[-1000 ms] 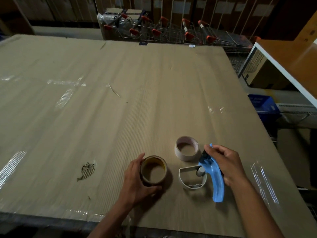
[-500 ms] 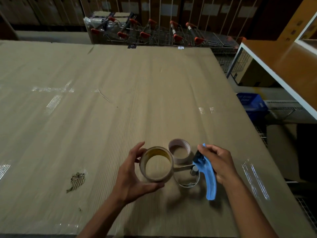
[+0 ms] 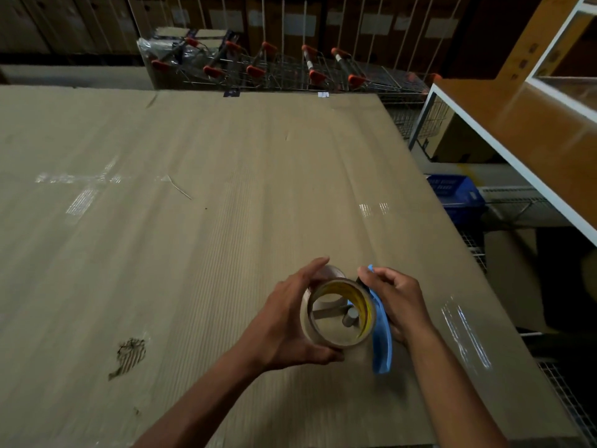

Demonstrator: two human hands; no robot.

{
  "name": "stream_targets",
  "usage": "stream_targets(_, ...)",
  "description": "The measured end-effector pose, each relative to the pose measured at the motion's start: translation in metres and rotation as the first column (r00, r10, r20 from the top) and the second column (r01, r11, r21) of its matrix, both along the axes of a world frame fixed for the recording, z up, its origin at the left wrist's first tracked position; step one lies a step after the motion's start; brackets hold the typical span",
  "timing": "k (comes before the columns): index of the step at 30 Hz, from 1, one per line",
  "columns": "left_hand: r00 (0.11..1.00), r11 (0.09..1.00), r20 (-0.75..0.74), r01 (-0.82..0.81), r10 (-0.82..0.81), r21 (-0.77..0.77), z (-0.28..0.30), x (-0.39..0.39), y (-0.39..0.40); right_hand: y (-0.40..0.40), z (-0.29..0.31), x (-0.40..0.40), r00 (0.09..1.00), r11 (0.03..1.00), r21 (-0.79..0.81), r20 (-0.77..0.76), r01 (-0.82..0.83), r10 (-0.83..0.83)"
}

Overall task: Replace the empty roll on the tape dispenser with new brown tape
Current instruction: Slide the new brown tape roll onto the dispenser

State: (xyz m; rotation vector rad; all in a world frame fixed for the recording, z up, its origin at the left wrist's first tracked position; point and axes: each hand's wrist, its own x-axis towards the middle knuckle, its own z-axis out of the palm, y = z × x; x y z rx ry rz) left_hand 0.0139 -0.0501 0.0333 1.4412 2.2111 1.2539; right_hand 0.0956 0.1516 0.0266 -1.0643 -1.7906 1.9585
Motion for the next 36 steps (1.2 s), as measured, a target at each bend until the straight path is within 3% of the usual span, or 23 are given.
stream_targets(17,0.996,0.989,0.090,-0.007,-0.006,0.147,-0.016,0.008,-0.001,0.002,0.001,0.004,0.998,0.998,0.040,-0.053,0.046,-0.043)
stream_targets(21,0.994,0.994,0.106,0.012,-0.024,0.110,-0.016,0.007,0.002,0.001,0.009,0.005,0.997,0.993,0.109,-0.068,0.038,-0.030)
stream_targets(30,0.992,0.989,0.114,0.031,-0.048,0.148,-0.016,0.000,0.005,0.002,0.018,0.006,0.993,1.000,-0.026,-0.115,0.010,-0.013)
stream_targets(33,0.972,0.978,0.232,-0.027,-0.022,0.206,-0.018,0.005,0.006,0.001,0.020,0.008,0.991,0.994,-0.110,-0.127,0.018,-0.032)
stream_targets(36,0.871,0.971,0.491,-0.102,-0.017,0.216,-0.028,0.007,0.007,0.003,0.021,0.009,0.989,0.988,-0.152,-0.147,-0.006,-0.017)
